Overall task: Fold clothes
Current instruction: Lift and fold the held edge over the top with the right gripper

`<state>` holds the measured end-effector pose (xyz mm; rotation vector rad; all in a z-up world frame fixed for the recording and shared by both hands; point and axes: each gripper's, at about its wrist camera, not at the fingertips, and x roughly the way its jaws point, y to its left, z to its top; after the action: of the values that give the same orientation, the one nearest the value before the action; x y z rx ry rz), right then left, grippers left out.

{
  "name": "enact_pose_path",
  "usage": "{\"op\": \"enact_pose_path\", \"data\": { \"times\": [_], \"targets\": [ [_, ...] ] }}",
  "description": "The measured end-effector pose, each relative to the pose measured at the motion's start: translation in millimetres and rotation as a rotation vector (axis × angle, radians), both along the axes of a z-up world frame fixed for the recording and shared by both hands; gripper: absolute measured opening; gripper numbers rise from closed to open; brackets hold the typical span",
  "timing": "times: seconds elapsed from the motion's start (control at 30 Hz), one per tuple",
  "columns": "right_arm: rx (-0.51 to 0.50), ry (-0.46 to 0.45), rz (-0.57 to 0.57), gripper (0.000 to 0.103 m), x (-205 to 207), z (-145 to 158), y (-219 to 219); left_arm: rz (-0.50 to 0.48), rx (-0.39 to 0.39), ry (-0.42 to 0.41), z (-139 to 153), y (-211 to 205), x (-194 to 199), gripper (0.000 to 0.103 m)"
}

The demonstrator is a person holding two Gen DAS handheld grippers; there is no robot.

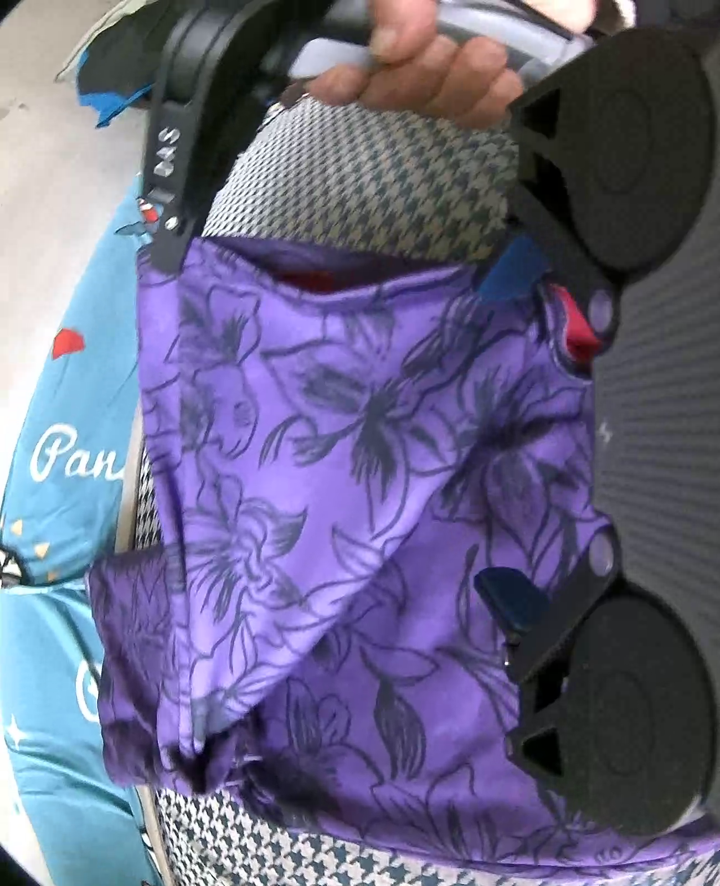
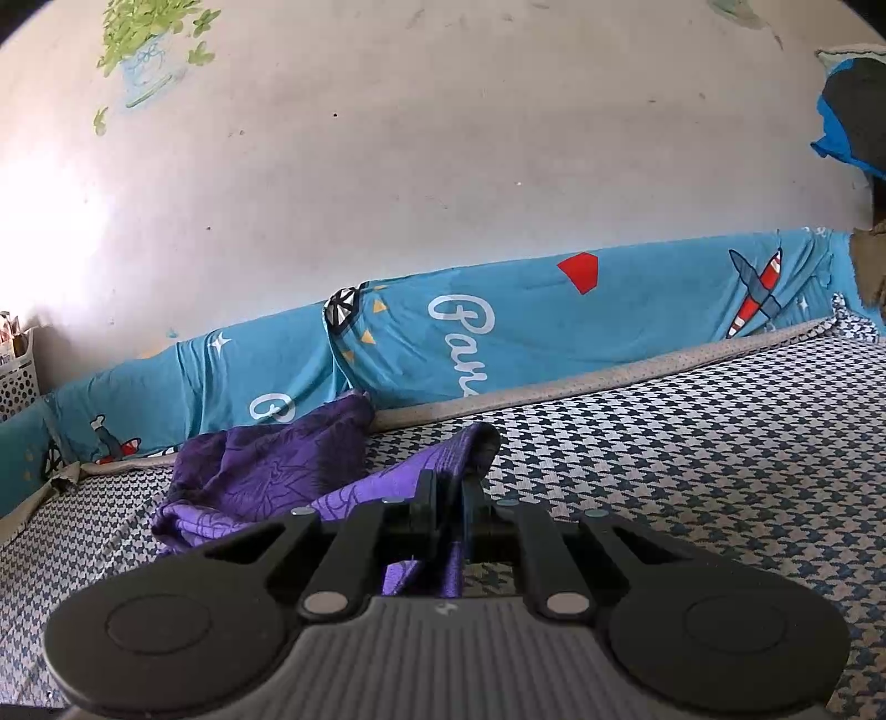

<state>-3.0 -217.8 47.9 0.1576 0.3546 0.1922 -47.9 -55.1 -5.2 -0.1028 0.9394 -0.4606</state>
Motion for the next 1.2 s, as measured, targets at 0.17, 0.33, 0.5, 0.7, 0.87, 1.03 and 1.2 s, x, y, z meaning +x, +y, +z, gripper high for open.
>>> {"op": "enact_pose_path", "data": {
  "times": [0.17, 0.33, 0.5, 0.7, 0.87, 1.03, 1.2],
  "targets": [
    [0.001, 0.001, -0.003, 0.009, 0, 0, -1, -0.025, -0.026, 0.039, -9, -6, -11, 0.103],
    [0.003, 0.002, -0.002, 0.009, -1, 0, -2, -0.085, 0.031, 0.028, -12, -25, -31, 0.103],
    [0.009, 0.003, 0.004, 0.009, -2, 0, -4, -0.117, -0.010, 0.050, -9, -26, -45, 0.103],
    [0.025, -0.002, 0.018, 0.009, -5, 0, -7, -0.030, -0.064, 0.029, 5, -2, -49, 0.103],
    [0.019, -0.003, 0.019, 0.009, -8, -1, -7, 0.088, -0.108, 0.036, 8, 23, -35, 0.103],
    [0.014, -0.003, 0.021, 0.009, -9, -1, -6, 0.151, -0.062, 0.046, 1, 28, -27, 0.103],
    [0.014, -0.001, 0.024, 0.009, -9, 0, -7, 0.150, -0.005, 0.043, -6, 22, -25, 0.103]
  ]
}}
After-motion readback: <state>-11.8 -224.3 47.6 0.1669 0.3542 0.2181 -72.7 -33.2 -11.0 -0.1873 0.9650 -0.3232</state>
